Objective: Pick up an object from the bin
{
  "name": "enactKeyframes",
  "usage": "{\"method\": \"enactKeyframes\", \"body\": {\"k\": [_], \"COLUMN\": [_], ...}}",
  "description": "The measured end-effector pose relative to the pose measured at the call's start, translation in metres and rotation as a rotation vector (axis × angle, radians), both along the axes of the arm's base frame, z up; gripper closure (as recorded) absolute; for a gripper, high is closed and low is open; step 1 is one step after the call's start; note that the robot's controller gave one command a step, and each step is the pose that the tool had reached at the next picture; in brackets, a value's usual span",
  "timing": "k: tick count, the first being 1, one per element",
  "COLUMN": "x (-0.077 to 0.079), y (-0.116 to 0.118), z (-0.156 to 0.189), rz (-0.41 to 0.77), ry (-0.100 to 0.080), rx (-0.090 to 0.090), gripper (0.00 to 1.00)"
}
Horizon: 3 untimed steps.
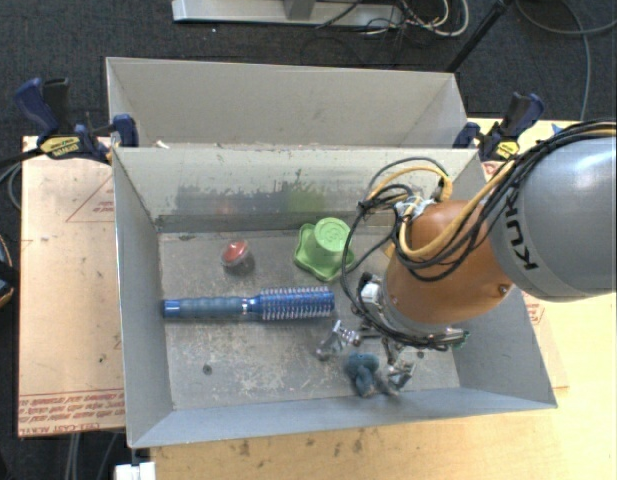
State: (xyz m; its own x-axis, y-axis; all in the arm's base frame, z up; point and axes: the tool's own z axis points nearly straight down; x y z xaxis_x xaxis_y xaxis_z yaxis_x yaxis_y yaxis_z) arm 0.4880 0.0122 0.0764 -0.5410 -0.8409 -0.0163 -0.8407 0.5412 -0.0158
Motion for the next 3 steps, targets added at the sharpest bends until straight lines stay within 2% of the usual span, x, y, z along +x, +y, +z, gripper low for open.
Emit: {"method": "enactKeyframes", "body": {"k": [1, 2, 3], "x": [0.003, 0.003, 0.005], "y": [0.001, 0.001, 0.002], "z": [0.002, 0.003, 0.1], "rz": [-0.003, -0.003, -0.007], "ry": [0.013, 0.016, 0.013], "rx": [-0.003, -0.005, -0.003], "gripper": [0.0, 1.0, 1.0]}}
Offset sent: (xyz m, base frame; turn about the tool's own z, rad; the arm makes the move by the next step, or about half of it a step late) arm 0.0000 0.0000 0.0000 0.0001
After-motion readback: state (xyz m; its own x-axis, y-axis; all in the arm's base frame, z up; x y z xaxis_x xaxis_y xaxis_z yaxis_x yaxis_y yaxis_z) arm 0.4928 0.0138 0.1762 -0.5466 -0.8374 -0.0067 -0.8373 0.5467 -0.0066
